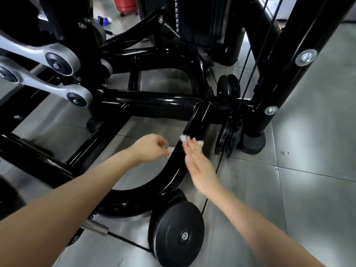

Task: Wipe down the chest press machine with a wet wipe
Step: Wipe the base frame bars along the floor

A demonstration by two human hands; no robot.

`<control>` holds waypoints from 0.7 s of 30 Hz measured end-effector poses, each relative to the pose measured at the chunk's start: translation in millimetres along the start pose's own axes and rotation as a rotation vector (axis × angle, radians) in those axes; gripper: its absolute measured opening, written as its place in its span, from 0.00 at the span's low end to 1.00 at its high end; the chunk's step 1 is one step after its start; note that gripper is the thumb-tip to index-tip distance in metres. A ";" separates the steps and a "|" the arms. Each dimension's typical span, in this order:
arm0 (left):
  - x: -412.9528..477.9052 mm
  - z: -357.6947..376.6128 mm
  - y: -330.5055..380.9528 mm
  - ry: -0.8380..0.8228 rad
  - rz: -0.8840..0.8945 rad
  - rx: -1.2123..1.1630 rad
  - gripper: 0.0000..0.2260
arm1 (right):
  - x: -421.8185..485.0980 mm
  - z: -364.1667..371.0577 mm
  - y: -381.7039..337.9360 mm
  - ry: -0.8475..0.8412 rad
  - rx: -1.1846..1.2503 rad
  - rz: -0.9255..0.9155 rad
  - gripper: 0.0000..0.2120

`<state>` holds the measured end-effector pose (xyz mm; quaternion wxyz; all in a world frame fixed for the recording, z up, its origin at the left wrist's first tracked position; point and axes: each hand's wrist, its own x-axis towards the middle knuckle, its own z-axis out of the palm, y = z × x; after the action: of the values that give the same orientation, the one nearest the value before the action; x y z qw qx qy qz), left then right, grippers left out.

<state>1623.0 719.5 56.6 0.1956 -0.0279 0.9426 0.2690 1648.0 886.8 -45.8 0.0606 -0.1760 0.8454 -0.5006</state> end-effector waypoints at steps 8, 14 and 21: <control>15.1 35.4 3.0 -0.015 -0.097 -0.347 0.22 | 42.1 -16.4 12.9 0.177 0.269 0.123 0.19; 9.2 33.8 0.9 -0.001 -0.049 -0.179 0.24 | -4.4 3.5 -0.7 0.116 0.151 -0.026 0.19; 16.8 15.4 9.4 -0.134 0.003 0.086 0.25 | 67.8 -34.5 1.0 0.065 -0.248 0.034 0.21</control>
<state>1611.5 736.4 42.8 0.2589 -0.0001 0.9381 0.2301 1575.0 891.4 -24.7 0.0193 -0.1517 0.9051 -0.3968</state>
